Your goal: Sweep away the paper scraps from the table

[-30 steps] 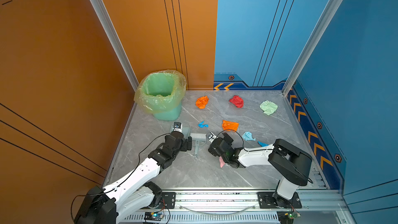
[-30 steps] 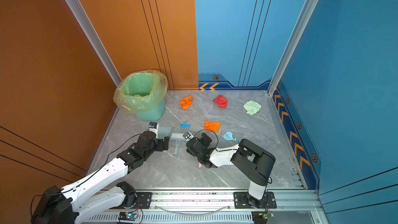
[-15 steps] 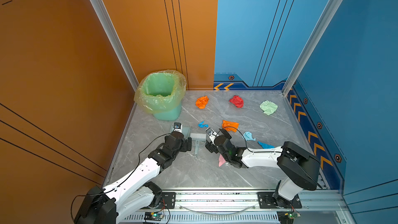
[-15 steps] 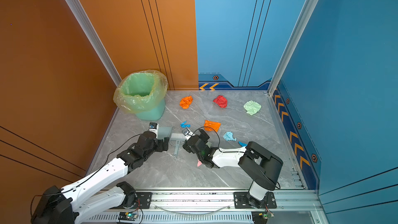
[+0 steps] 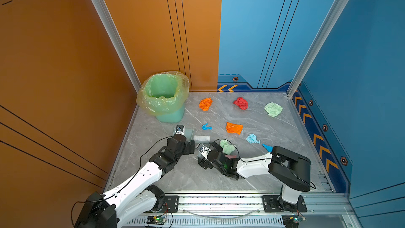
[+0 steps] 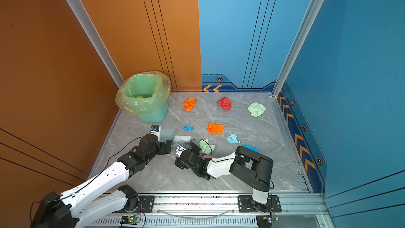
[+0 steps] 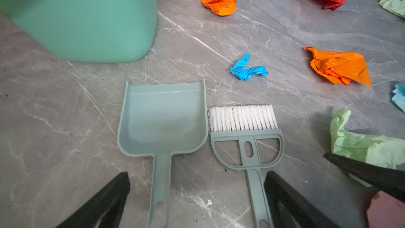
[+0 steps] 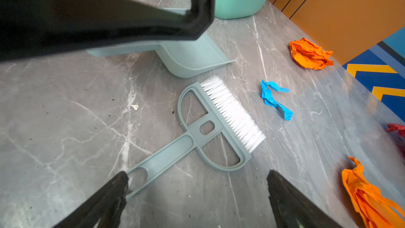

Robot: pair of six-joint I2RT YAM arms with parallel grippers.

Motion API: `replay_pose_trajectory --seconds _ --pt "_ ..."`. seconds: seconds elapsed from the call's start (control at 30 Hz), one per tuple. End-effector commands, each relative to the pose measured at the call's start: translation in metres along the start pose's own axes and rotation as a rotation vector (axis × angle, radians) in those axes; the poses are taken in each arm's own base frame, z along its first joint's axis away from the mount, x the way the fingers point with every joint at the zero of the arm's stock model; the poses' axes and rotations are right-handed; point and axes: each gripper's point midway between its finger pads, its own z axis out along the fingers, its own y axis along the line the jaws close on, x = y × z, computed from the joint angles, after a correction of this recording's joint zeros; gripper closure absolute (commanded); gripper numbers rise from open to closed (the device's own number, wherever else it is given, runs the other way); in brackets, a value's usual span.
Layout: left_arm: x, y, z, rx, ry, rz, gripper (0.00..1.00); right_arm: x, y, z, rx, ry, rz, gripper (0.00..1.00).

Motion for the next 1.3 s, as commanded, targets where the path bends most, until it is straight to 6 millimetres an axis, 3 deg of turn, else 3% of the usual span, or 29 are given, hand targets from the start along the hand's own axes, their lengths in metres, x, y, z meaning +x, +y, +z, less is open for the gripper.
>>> replay_pose_trajectory --seconds 0.0,0.27,0.5,0.77,1.27 --pt "0.002 0.007 -0.004 -0.024 -0.008 0.004 0.02 -0.016 0.013 0.004 -0.033 -0.044 0.029 0.0" --pt "0.005 0.014 -0.005 -0.037 -0.005 -0.003 0.02 -0.008 0.029 0.014 -0.063 -0.019 0.019 0.0" --pt "0.004 0.013 -0.004 -0.035 -0.005 -0.004 0.02 0.004 0.029 0.019 -0.047 0.016 0.004 0.0" --pt "0.004 0.009 0.002 -0.019 -0.002 -0.015 0.02 0.028 0.013 0.023 0.01 0.072 -0.032 0.0" --pt "0.007 0.008 0.006 -0.018 0.015 -0.01 0.02 0.067 -0.045 0.014 0.171 0.176 -0.062 0.0"
